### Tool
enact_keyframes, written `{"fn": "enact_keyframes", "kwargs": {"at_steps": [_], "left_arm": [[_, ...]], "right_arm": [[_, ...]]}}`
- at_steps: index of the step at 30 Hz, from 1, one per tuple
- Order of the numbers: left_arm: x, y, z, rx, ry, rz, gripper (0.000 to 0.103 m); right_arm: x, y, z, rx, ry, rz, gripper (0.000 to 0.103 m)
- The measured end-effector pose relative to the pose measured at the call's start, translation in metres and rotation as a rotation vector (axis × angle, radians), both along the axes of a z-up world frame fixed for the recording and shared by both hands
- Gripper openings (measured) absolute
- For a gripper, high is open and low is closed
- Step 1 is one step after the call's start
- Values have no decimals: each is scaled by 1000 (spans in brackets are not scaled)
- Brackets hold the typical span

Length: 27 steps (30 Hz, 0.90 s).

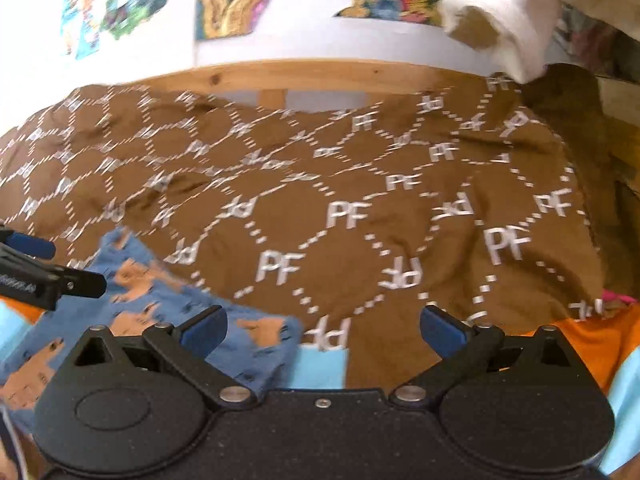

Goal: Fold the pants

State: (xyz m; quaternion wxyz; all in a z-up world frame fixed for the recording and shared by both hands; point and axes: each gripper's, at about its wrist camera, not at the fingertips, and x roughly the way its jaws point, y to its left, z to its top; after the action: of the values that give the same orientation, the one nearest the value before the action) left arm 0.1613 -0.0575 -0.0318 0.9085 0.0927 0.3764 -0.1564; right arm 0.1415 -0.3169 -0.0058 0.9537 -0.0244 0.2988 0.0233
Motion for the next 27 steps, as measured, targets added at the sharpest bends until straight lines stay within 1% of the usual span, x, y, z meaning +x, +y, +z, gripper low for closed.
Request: {"fn": "enact_keyframes", "kwargs": {"at_steps": [3,5,8,9,14,18,20,24,26,27], "left_arm": [[-21,3,-8,44,38,-41,103],[-33,8,-13,68,50,-70,102],[-46,22,-15,57,65,-83,102],[-46,26,-15,43,81,-79,102],[-46,39,-17,-32,144,-42,103],[-44,42,-19,-54,161,-18,103],[-43,42,-18,-55,166,-12,103],[-44,42,-18,-60,168,3,103],[-44,42,-18,-65,170,9,103],[-44,42,-18,-68,171,12,103]], "right_arm": [[-3,11,1,-47,82,67,102],[-12,16,0,-97,120,117,102],[-21,23,-5,-185,173,185,102],[-22,22,-7,-189,184,198,102],[-23,19,-6,-150,234,219,102],[-22,12,-4,-109,268,242,102],[-19,6,2,-76,262,238,102],[-22,-6,16,33,199,233,102],[-21,-4,15,64,210,258,102],[-21,-1,13,51,223,271,102]]}}
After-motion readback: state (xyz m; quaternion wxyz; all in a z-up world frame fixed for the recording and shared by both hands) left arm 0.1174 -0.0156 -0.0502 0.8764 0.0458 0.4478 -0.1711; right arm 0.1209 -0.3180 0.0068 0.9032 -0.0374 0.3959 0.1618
